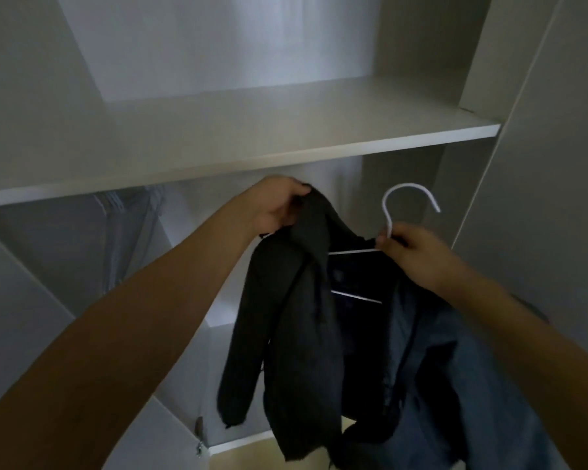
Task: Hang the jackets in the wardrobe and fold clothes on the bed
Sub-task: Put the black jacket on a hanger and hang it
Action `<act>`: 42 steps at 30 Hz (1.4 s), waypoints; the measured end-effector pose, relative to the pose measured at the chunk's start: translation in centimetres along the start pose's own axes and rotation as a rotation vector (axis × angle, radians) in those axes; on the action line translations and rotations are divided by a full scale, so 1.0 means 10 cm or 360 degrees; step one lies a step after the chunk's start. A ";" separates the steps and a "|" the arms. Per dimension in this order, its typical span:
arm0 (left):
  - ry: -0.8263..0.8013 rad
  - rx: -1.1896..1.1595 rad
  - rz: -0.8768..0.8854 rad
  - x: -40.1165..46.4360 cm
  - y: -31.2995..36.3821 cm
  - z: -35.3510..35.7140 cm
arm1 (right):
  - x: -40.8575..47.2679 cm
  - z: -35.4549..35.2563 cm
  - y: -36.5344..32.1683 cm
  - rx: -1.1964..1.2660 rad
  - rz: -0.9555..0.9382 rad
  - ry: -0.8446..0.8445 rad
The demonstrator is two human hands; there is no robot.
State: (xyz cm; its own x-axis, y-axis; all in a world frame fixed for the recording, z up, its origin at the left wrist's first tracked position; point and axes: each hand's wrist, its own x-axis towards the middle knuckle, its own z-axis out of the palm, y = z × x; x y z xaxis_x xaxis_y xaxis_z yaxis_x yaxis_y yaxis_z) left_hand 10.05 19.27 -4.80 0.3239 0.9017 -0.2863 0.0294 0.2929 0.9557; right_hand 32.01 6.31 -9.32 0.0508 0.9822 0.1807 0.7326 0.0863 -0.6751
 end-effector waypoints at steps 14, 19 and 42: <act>0.0503 0.0310 0.0737 -0.46 -0.47 0.11 | 0.33 0.37 -0.50 0.0511 0.0085 0.0093; 0.0132 0.0980 0.0390 -0.55 -2.08 0.23 | 0.30 0.42 -0.64 0.1174 0.0198 0.0064; 0.0012 0.1702 0.0772 -0.59 -2.71 -0.24 | -0.17 -0.41 0.16 0.1263 0.0697 0.1232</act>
State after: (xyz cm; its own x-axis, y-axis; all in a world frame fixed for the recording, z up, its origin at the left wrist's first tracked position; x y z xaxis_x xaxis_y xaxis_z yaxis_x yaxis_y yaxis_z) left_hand 5.06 6.74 -29.15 0.5141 0.8484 0.1264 0.6851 -0.4948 0.5346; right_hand 35.85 4.09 -7.80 0.7876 0.6157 0.0242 -0.0599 0.1155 -0.9915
